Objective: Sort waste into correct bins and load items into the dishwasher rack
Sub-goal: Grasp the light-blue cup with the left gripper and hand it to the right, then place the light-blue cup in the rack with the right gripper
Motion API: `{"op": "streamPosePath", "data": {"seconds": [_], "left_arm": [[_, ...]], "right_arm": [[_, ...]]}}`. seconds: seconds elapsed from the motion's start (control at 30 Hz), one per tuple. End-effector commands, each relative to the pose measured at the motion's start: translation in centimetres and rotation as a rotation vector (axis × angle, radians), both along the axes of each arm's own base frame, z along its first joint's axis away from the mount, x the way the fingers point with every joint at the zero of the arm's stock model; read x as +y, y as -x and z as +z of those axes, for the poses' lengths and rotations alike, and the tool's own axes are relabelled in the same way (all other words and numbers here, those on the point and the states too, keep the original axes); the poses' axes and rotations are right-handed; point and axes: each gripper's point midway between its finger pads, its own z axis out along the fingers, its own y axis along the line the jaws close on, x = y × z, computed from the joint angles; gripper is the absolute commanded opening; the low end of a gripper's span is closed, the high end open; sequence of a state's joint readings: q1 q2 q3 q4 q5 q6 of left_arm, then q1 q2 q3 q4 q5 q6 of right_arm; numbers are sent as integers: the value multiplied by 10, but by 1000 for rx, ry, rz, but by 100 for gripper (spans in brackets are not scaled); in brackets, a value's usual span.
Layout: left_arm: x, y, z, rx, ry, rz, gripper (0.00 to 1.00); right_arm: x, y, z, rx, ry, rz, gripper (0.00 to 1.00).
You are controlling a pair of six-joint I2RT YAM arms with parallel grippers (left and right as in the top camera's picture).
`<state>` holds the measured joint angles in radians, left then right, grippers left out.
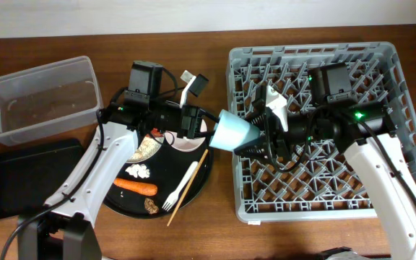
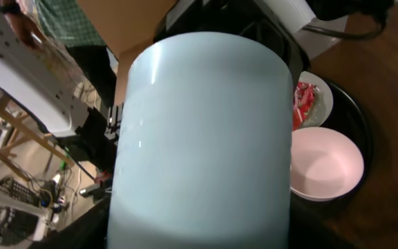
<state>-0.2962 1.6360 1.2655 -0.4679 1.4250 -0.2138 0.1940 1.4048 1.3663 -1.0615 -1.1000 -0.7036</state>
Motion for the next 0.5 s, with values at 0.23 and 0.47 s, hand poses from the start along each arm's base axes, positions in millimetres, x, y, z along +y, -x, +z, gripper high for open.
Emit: {"op": "streamPosePath", "data": {"seconds": [0.23,0.47], "left_arm": [[18,-43,-48,-29,-311,273,18],[130,-59,-137,121,-930,628,20]], "right_arm": [[-17,-22,-7,111,69,-176,53],[-128,-72,-49,365,291,-780,53]]}}
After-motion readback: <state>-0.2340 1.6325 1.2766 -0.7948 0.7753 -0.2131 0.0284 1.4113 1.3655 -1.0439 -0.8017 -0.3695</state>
